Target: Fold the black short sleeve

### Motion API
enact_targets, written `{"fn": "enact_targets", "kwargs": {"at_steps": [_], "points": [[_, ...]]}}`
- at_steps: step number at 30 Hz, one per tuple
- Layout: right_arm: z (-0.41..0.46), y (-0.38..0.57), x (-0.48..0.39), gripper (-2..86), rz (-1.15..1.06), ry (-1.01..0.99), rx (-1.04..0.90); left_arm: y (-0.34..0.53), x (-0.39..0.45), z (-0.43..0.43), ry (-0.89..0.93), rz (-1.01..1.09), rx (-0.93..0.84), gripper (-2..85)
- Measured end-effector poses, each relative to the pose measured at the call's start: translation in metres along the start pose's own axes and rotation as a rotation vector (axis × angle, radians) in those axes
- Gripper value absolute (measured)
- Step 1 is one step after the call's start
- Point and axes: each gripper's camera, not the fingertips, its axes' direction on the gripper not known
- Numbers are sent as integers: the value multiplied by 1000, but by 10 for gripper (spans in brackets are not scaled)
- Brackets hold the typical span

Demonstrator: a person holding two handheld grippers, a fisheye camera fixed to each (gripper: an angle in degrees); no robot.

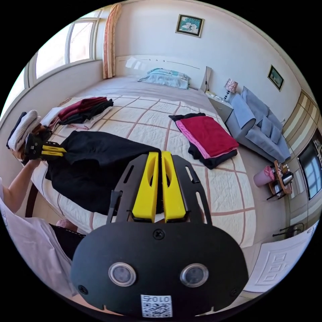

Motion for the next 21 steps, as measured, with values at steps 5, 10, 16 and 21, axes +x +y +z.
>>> {"fn": "enact_targets", "kwargs": {"at_steps": [5, 10, 16, 21], "points": [[-5, 27, -4, 30, 21, -65, -25, 43, -46, -25, 124, -325, 65, 4], [-50, 20, -10, 30, 28, -56, 42, 71, -80, -83, 195, -429, 257, 2], [-177, -18, -25, 30, -31, 47, 273, 86, -109, -219, -22, -475, 590, 0], [-349, -27, -51, 30, -94, 242, 551, 82, -101, -361, -269, -342, 803, -1]]}}
